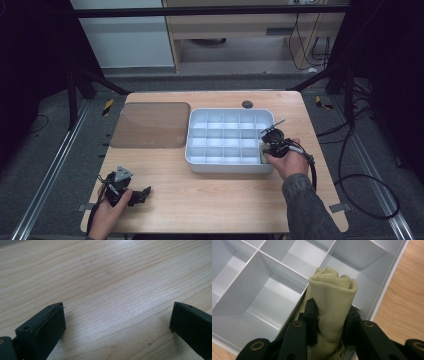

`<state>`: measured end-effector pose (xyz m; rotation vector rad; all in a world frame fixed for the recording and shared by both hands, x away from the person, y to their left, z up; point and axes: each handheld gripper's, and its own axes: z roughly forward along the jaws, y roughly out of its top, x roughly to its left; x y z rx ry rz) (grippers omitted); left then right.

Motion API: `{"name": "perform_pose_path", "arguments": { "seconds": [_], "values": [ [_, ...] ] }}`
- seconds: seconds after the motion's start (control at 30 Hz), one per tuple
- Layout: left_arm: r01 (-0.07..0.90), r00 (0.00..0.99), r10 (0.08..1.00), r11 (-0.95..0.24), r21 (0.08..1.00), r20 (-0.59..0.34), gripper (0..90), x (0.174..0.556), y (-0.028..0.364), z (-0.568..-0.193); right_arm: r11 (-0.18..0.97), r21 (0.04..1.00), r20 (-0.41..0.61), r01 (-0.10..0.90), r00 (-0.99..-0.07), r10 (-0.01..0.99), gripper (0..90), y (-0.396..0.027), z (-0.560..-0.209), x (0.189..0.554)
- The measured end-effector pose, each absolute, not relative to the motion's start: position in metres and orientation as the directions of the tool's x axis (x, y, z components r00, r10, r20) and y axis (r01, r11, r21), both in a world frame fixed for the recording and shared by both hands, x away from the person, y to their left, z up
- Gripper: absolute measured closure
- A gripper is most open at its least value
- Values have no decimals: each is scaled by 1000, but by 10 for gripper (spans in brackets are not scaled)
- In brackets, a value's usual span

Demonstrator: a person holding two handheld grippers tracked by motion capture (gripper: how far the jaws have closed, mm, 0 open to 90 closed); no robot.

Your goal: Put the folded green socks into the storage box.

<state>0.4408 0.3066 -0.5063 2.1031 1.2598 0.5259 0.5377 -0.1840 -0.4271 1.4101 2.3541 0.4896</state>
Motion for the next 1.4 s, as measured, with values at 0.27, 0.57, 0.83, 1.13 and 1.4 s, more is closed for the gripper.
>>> {"name": "perform_pose_path", "arguments": {
  "seconds": [0.27,0.57,0.83,1.13,1.4],
  "values": [
    [636,467,884,-353,686,22,0,441,306,-506,461,440,-131,771,-453,882,712,-181,-433,537],
    [636,467,884,-352,687,21,0,441,306,-506,455,439,-124,775,-449,885,678,-181,-435,538],
    [636,468,884,-353,686,21,0,441,306,-506,423,464,-90,778,-434,896,541,-182,-422,536],
    [635,470,882,-354,687,20,0,441,306,-506,406,521,-71,751,-436,897,509,-188,-395,530],
    [635,472,881,-356,685,20,0,441,305,-506,350,576,-25,739,-412,911,442,-203,-379,525]
  ]
}}
